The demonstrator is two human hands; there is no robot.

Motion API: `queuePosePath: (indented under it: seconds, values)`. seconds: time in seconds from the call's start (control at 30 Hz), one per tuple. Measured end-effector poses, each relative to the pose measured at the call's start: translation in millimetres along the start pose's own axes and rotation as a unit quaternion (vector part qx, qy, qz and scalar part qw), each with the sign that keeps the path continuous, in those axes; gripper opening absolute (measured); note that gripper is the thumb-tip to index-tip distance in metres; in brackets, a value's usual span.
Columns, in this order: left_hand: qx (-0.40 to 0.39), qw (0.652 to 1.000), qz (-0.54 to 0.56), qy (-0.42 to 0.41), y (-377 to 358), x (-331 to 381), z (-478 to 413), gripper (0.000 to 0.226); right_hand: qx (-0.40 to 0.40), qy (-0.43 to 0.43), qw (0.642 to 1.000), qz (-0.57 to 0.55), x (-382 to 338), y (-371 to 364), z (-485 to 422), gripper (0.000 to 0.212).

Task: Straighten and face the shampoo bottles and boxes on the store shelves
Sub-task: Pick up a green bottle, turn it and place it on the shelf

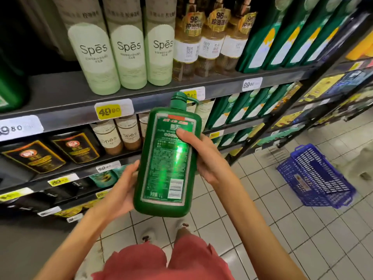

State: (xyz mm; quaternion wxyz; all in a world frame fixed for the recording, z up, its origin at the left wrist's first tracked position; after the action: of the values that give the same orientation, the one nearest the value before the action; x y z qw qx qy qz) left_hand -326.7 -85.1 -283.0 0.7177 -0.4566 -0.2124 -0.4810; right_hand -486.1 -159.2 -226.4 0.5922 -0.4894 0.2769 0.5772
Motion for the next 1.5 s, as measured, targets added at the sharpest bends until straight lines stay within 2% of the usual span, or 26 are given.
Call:
queuePosePath:
  seconds: [0.1,0.17,0.2,0.27,0.33,0.47,0.53,0.57,0.6,0.63,0.67,0.7,0.73,0.77,0.8,0.83,0.87,0.9,0.93,0.97,1.0,1.07,1.13,1.23,1.37,1.5]
  values:
    - [0.041,0.980,-0.162,-0.107,8,-2,3,0.092,0.099,0.020,0.991,0.084,4,-14,-11,0.058]
    - [0.089,0.937,-0.294,-0.166,4,-4,2,0.081,0.129,0.021,0.985,0.110,9,-24,-16,0.075]
    - [0.122,0.923,-0.315,-0.185,4,-6,0,0.077,0.131,0.020,0.984,0.116,12,-28,-18,0.079]
    - [0.167,0.924,-0.277,-0.204,2,-6,-1,0.073,0.123,0.022,0.984,0.127,13,-33,-18,0.081]
    - [0.175,0.934,-0.241,-0.200,6,-6,-3,0.069,0.099,0.024,0.984,0.148,11,-38,-16,0.078]
    - [0.058,0.978,-0.098,-0.172,16,-10,11,0.090,0.048,0.016,0.979,0.196,2,-37,-8,0.052]
    - [0.011,0.990,-0.028,-0.136,16,-10,17,0.090,0.037,0.026,0.982,0.183,0,-29,-9,0.038]
    - [0.005,0.984,-0.076,-0.161,16,-1,20,0.080,0.031,0.018,0.985,0.170,0,-27,-11,0.039]
    - [0.064,0.965,-0.111,-0.229,24,13,31,0.065,0.014,-0.006,0.987,0.161,1,-27,-13,0.048]
    - [0.076,0.971,0.013,-0.228,23,16,36,0.049,-0.016,-0.038,0.987,0.153,5,-29,-16,0.060]
    - [0.044,0.965,0.106,-0.235,24,19,37,0.041,-0.054,-0.066,0.988,0.128,9,-33,-18,0.066]
    - [0.105,0.949,0.091,-0.281,31,29,37,0.052,-0.083,-0.083,0.989,0.085,14,-38,-19,0.063]
    - [-0.024,0.963,0.112,-0.242,24,24,30,0.070,-0.097,-0.088,0.990,0.048,18,-42,-21,0.055]
    - [-0.031,0.972,0.152,-0.175,14,18,21,0.080,-0.100,-0.086,0.991,0.025,23,-47,-22,0.046]
    - [-0.029,0.985,0.124,-0.120,14,16,13,0.077,-0.089,-0.084,0.992,0.011,27,-49,-22,0.038]
    - [-0.067,0.984,0.116,-0.118,16,14,5,0.059,-0.070,-0.082,0.994,-0.006,31,-50,-23,0.033]
    - [-0.098,0.986,0.069,-0.120,23,7,-1,0.028,-0.049,-0.079,0.996,-0.017,33,-50,-24,0.033]
    - [-0.070,0.994,0.043,-0.079,29,9,6,0.034,-0.028,-0.071,0.997,-0.010,34,-50,-26,0.037]
    - [-0.056,0.997,0.031,-0.036,39,4,9,0.061,-0.002,-0.066,0.998,0.024,33,-52,-28,0.045]
    - [-0.056,0.998,0.000,-0.029,44,-3,10,0.075,0.025,-0.060,0.995,0.071,33,-53,-29,0.053]
    - [-0.041,0.998,-0.026,-0.049,46,-10,10,0.079,0.049,-0.049,0.991,0.117,34,-54,-30,0.057]
    - [0.028,0.995,-0.055,-0.082,41,-17,12,0.069,0.064,-0.007,0.977,0.204,38,-56,-27,0.046]
    - [0.071,0.992,-0.057,-0.083,37,-26,14,0.063,0.044,0.010,0.970,0.237,47,-56,-20,0.038]
    - [0.108,0.991,-0.026,-0.072,43,-33,22,0.059,-0.018,-0.046,0.982,0.182,71,-49,-4,0.065]
    - [0.124,0.989,-0.026,-0.078,47,-36,27,0.064,-0.083,-0.107,0.980,0.148,96,-44,13,0.065]
    - [0.128,0.987,-0.017,-0.094,54,-40,34,0.065,-0.093,-0.093,0.983,0.130,98,-47,13,0.071]
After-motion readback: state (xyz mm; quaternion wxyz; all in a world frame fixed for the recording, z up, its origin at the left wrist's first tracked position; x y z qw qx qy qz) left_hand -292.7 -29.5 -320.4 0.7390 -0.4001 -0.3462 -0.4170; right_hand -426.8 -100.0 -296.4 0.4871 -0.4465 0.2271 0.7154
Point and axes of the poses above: each hand's wrist, its own z-axis away from the middle knuckle, its own y-axis out of the back of the hand, x = y × z, the point moved 3 cm from there along -z, towards the middle knuckle, and after that the axes turned 9 degrees about x, right-handed, at the moved point
